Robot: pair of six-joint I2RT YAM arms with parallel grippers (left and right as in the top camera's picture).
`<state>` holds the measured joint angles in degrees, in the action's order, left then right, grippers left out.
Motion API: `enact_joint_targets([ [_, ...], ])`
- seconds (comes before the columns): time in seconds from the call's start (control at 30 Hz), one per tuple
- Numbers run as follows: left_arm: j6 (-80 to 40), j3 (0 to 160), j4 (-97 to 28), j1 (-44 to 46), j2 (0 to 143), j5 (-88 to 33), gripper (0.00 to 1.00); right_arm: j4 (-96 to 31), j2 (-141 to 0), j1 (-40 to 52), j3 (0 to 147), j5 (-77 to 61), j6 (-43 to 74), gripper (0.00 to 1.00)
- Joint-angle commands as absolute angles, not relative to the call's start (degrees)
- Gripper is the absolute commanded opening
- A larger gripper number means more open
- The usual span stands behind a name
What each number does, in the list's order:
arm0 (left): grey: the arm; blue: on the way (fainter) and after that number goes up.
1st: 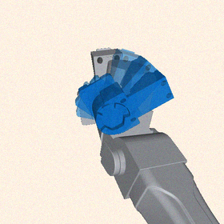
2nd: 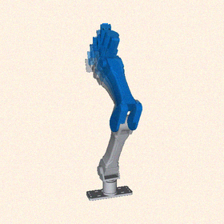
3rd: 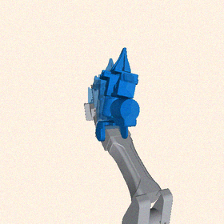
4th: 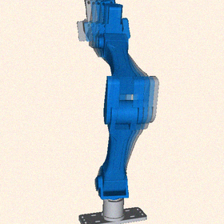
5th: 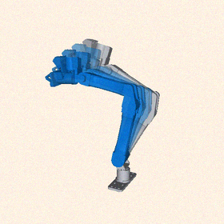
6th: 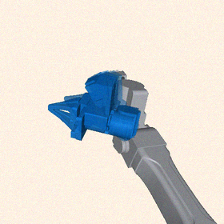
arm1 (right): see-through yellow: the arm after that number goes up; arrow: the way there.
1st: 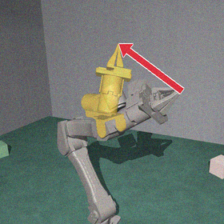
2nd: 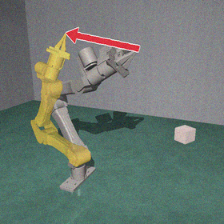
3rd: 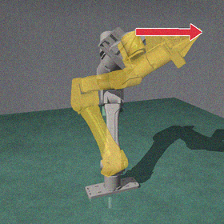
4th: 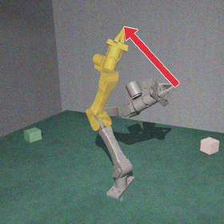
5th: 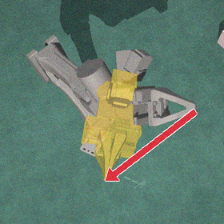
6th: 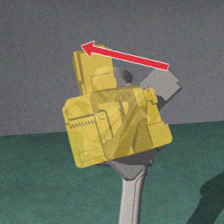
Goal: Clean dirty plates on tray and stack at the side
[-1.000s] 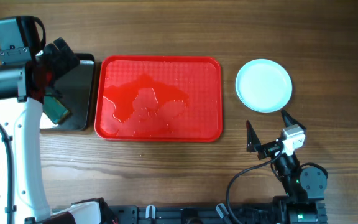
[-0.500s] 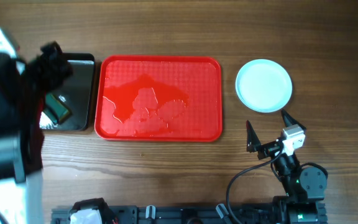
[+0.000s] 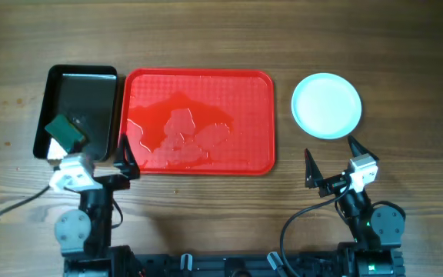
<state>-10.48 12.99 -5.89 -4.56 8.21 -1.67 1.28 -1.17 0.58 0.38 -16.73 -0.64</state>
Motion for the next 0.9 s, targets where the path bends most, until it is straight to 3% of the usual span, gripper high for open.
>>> enact_joint_targets([
  [0.0, -4.4, 8.1, -5.1, -4.2, 2.8, -2.3, 1.0, 1.4, -0.8, 0.4, 0.3, -17.6, 0.2, 1.0],
  [0.87, -3.4, 1.2, -5.9, -3.9, 0.2, -2.7, 1.0, 1.4, -0.8, 0.4, 0.3, -17.6, 0.2, 1.0],
])
